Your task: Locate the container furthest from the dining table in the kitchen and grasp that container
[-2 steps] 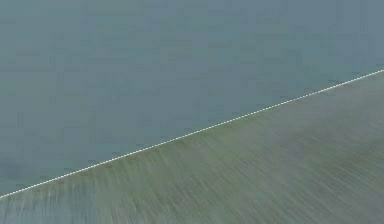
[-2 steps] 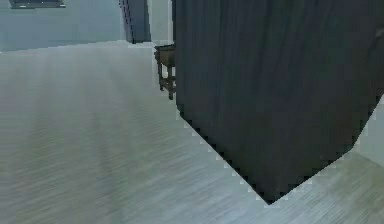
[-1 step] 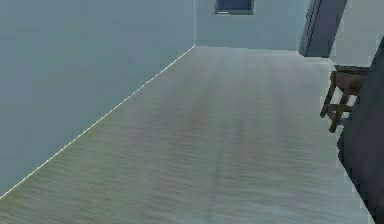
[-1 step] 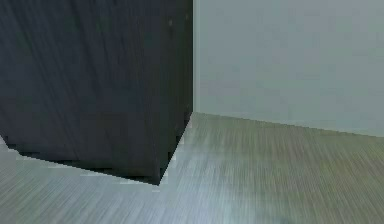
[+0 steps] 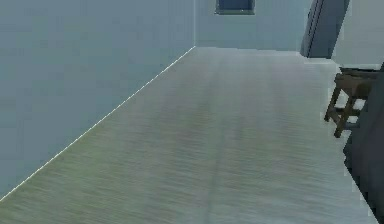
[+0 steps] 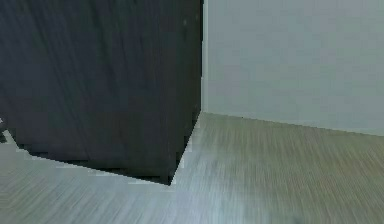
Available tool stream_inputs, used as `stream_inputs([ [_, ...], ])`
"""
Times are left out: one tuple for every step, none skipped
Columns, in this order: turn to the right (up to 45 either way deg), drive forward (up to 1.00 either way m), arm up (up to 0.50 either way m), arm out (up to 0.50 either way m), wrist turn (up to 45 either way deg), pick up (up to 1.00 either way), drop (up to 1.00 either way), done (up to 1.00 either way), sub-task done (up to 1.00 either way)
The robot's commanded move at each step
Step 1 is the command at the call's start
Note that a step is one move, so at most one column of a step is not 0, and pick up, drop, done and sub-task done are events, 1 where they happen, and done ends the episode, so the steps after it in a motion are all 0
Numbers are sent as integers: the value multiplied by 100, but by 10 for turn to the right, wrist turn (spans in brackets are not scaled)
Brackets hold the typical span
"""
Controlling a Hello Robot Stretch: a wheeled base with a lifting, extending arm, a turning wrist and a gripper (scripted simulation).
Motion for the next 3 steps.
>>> stream_inputs([
  [210,0,0,0,0,0,0,0,0],
  [0,100,0,0,0,0,0,0,0],
  [30,0,0,0,0,0,0,0,0],
])
